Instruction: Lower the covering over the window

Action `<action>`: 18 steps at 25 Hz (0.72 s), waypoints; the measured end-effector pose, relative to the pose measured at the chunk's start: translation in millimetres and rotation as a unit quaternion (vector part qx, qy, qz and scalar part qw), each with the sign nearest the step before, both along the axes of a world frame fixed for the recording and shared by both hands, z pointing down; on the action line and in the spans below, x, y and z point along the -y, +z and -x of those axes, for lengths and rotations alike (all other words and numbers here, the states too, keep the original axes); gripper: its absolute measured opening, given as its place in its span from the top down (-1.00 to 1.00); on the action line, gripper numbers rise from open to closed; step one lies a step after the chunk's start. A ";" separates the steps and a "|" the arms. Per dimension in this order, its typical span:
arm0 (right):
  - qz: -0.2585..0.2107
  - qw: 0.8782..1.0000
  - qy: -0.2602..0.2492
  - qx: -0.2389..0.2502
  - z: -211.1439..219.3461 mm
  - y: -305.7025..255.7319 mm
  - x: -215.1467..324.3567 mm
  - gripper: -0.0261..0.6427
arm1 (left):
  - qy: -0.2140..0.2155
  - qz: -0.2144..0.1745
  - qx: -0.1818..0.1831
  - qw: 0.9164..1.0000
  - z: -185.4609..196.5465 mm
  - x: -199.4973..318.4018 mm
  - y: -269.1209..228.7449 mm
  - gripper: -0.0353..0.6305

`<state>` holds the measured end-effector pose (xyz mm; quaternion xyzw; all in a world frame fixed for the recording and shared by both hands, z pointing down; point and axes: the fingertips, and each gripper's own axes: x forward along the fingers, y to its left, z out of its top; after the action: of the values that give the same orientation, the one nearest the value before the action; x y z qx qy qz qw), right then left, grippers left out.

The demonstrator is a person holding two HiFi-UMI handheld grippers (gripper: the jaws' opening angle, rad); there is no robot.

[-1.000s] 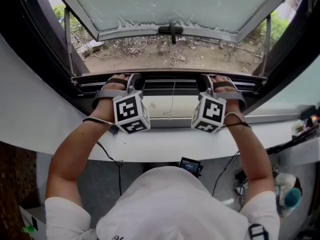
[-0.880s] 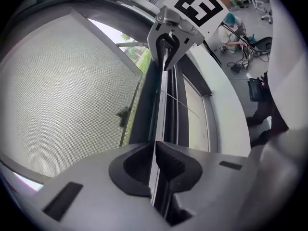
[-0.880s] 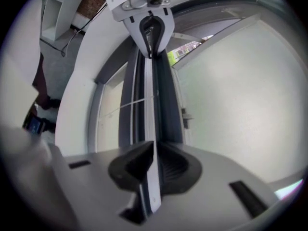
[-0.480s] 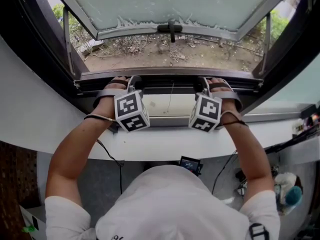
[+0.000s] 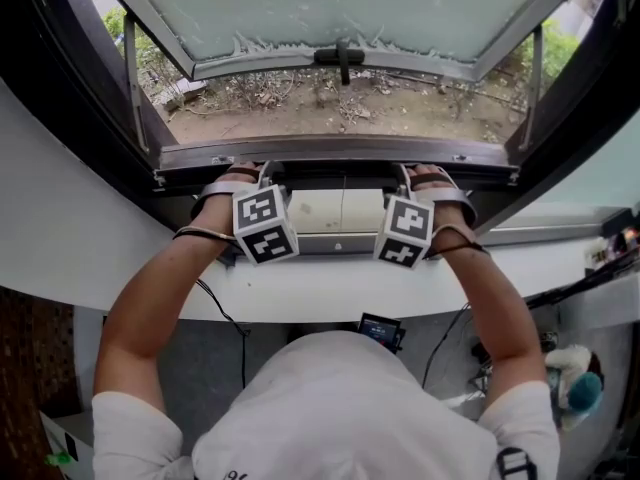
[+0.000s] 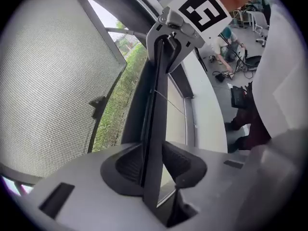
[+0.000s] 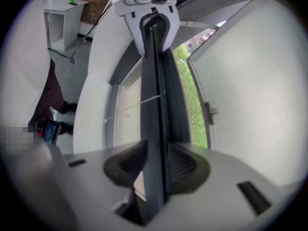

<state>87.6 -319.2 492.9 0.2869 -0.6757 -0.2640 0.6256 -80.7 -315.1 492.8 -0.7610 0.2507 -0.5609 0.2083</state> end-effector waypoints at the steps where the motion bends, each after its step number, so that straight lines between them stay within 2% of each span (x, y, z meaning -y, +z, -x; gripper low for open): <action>1: 0.000 1.000 0.001 0.000 0.0 0.8 0.3 0.55 | 0.000 -0.004 0.002 1.000 0.0 0.7 0.9 0.54; 9: -0.009 1.000 0.007 -0.018 0.9 10.7 2.8 0.47 | -0.004 -0.017 0.004 1.000 0.5 5.4 6.4 0.54; 15: -0.024 1.000 0.019 -0.008 1.8 8.8 7.0 0.48 | -0.009 -0.027 -0.003 1.000 0.6 9.8 3.1 0.59; 18: -0.022 0.999 0.023 0.016 2.6 4.1 11.6 0.52 | -0.011 -0.029 -0.004 1.000 0.3 13.5 1.8 0.62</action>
<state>85.0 -330.8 497.0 0.3203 -0.6730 -0.2596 0.6140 -81.0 -328.6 494.6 -0.7543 0.2761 -0.5526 0.2225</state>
